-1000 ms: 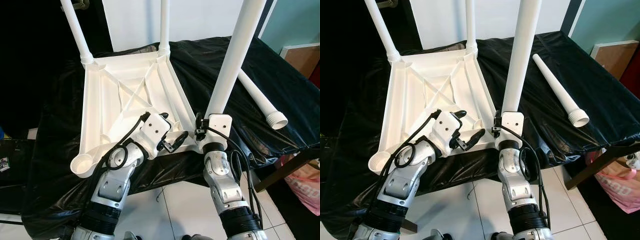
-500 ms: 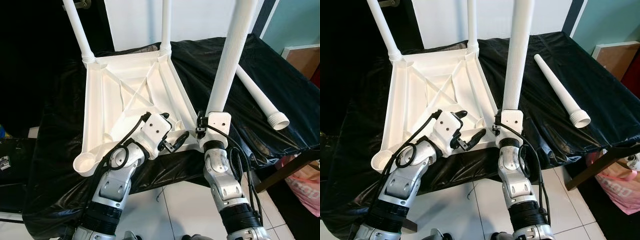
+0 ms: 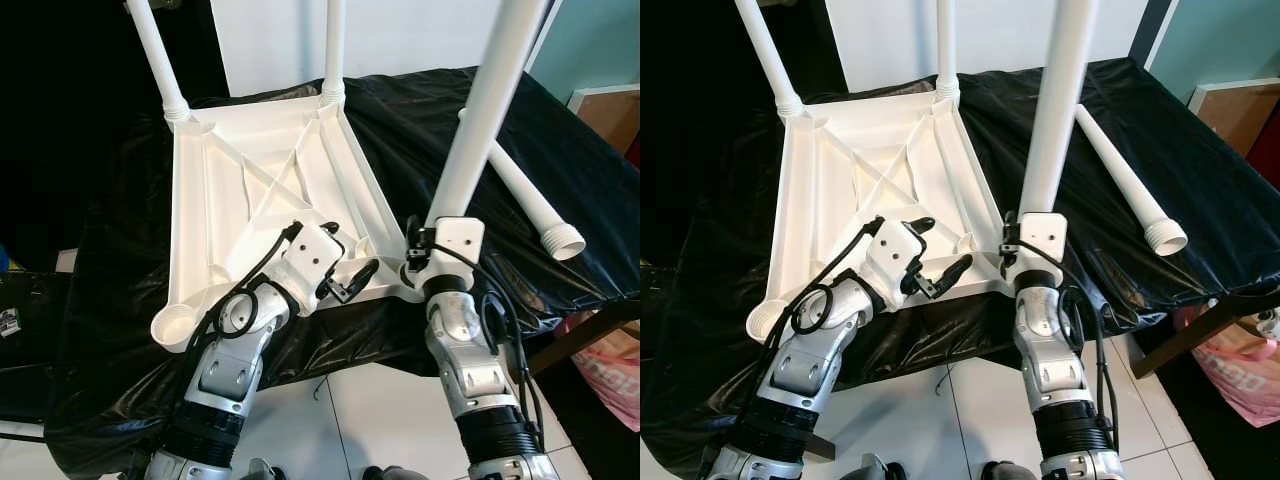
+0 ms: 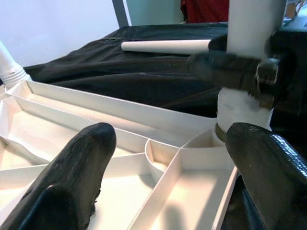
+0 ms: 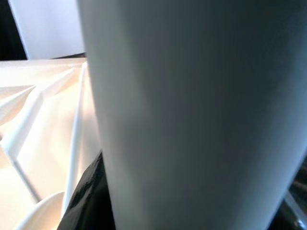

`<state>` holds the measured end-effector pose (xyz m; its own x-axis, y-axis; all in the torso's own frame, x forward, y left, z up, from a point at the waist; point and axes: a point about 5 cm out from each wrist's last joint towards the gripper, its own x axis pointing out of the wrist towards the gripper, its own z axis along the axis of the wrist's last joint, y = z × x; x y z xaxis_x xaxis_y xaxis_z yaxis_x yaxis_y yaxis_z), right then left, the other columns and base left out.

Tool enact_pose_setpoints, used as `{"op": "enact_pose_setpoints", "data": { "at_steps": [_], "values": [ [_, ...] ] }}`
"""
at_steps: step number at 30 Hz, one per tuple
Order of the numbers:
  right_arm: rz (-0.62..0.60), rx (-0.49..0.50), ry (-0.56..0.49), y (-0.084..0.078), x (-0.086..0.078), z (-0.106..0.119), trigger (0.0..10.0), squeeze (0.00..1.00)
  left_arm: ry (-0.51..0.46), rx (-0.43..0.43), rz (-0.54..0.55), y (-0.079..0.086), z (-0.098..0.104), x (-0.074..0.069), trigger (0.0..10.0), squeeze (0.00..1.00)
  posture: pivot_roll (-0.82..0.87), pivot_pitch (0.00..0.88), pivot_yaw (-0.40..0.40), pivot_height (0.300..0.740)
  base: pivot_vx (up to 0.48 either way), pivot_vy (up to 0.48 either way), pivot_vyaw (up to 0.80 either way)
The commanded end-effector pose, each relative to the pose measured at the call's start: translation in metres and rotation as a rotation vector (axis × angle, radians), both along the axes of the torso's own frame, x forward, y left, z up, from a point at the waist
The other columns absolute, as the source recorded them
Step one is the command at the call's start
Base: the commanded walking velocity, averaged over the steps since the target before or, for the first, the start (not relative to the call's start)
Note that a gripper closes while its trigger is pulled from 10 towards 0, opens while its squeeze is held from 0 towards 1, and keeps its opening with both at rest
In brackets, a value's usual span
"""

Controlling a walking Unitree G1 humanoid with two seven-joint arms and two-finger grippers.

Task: Building children table

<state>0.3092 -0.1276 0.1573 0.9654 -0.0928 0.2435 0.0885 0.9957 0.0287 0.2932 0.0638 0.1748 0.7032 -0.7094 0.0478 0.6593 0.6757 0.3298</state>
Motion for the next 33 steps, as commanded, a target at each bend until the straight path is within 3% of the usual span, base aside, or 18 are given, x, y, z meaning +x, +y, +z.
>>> {"op": "enact_pose_setpoints", "data": {
  "at_steps": [1, 6, 10, 11, 12, 13, 14, 16, 19, 20, 24, 28, 33],
  "values": [
    [0.026, 0.026, -0.041, -0.002, -0.003, 0.008, 10.0, 0.00, -0.021, -0.016, 0.078, 0.001, 0.001, 0.003, 10.0, 0.00, -0.04, 0.060, -0.012, 0.740, 0.000, 0.000, 0.00],
    [0.110, 0.034, -0.058, 0.001, -0.005, 0.015, 10.0, 0.00, -0.024, -0.021, 0.061, -0.001, 0.002, 0.004, 10.0, 0.00, -0.05, 0.056, -0.011, 0.740, 0.000, 0.000, 0.00],
    [0.235, 0.023, -0.038, 0.002, -0.003, 0.017, 10.0, 0.00, 0.036, -0.089, -0.006, -0.006, 0.007, 0.004, 10.0, 0.00, -0.05, 0.057, -0.010, 0.740, 0.000, 0.000, 0.00],
    [0.269, 0.014, -0.037, 0.001, -0.002, 0.019, 10.0, 0.00, 0.060, -0.119, -0.030, -0.008, 0.009, 0.004, 10.0, 0.33, -0.05, 0.057, -0.010, 0.740, 0.000, 0.000, 0.00],
    [0.269, 0.014, -0.037, 0.001, -0.002, 0.019, 10.0, 0.00, 0.060, -0.119, -0.030, -0.008, 0.009, 0.004, 10.0, 0.33, -0.05, 0.057, -0.010, 0.740, 0.000, 0.000, 0.00],
    [0.303, 0.002, -0.043, -0.002, -0.001, 0.022, 10.0, 0.00, 0.075, -0.141, -0.060, -0.009, 0.013, 0.005, 10.0, 0.60, -0.05, 0.057, -0.010, 0.740, 0.000, 0.000, 0.00],
    [0.342, -0.017, -0.040, -0.006, 0.002, 0.025, 10.0, 0.00, 0.084, -0.170, -0.100, -0.010, 0.018, 0.005, 10.0, 1.00, -0.05, 0.064, -0.014, 0.740, 0.000, 0.000, 0.00],
    [0.397, -0.070, -0.039, -0.018, 0.007, 0.032, 10.0, 0.00, 0.072, -0.213, -0.172, -0.011, 0.030, 0.006, 10.0, 1.00, -0.05, 0.063, -0.014, 0.740, 0.000, 0.000, 0.00],
    [0.445, -0.153, -0.025, -0.029, 0.011, 0.036, 10.0, 0.00, 0.052, -0.211, -0.206, -0.008, 0.040, 0.009, 10.0, 1.00, -0.05, 0.064, -0.014, 0.740, 0.000, 0.000, 0.00],
    [0.464, -0.175, -0.015, -0.031, 0.012, 0.036, 10.0, 0.00, 0.039, -0.213, -0.223, -0.008, 0.044, 0.008, 10.0, 0.00, -0.05, 0.067, -0.017, 0.740, 0.000, 0.000, 0.00],
    [0.541, -0.250, 0.025, -0.036, 0.014, 0.036, 10.0, 0.00, 0.020, -0.261, -0.294, -0.007, 0.060, 0.008, 10.0, 0.00, -0.04, 0.067, -0.018, 0.740, 0.000, 0.000, 0.00],
    [0.618, -0.277, 0.062, -0.035, 0.013, 0.035, 10.0, 0.00, -0.007, -0.251, -0.348, -0.010, 0.071, 0.005, 10.0, 0.00, -0.04, 0.064, -0.020, 0.740, 0.000, 0.000, 0.00],
    [0.741, -0.338, 0.109, -0.029, 0.012, 0.031, 10.0, 0.00, -0.036, -0.198, -0.522, -0.025, 0.082, -0.012, 10.0, 0.00, -0.04, 0.060, -0.021, 0.740, 0.000, 0.000, 0.00]
  ]
}}
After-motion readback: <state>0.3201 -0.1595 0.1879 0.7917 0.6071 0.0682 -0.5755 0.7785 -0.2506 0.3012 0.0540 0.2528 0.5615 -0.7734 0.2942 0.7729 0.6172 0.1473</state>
